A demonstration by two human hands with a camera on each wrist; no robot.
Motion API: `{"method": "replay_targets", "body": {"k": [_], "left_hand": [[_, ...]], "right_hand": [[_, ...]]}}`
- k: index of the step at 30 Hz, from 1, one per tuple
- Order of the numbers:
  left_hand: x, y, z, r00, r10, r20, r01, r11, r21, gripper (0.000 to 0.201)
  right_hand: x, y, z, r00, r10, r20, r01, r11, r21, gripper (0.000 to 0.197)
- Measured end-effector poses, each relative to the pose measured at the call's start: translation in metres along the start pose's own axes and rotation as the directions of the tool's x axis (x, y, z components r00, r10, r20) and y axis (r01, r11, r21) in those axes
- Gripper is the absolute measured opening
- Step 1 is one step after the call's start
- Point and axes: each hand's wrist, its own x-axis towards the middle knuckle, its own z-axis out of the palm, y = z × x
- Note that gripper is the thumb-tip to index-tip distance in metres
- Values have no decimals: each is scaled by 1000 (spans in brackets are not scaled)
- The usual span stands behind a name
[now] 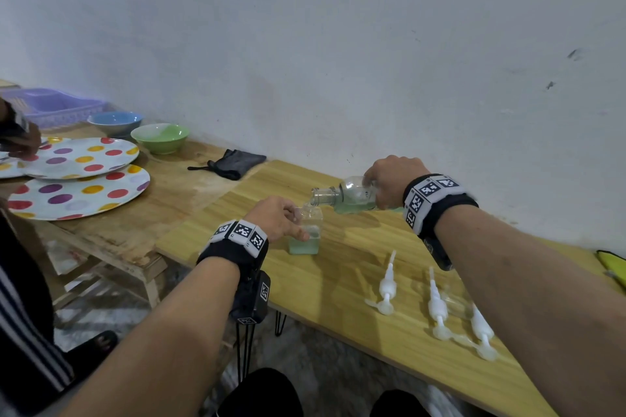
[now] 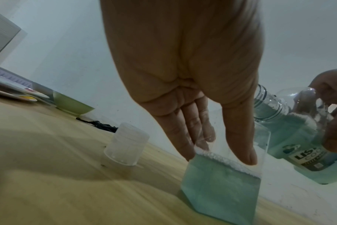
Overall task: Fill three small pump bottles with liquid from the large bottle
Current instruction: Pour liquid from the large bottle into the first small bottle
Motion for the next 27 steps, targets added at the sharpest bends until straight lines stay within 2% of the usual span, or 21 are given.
{"method": "replay_targets", "body": {"k": [7,20,27], "left_hand": [[-1,1,0,1000,10,-6,-10,1000,-6,37],[1,-1,-1,1000,-8,21,8,1000,8,45],[1,0,-2,1000,-18,12,17,1000,9,44]], "right_hand": [[0,0,-1,1000,-6,-7,6,1000,-5,43],[-1,-1,-1,1000,5,7,-5,1000,22,45],[-6,-3,16,992,43,118,-61,987,152,50]]}}
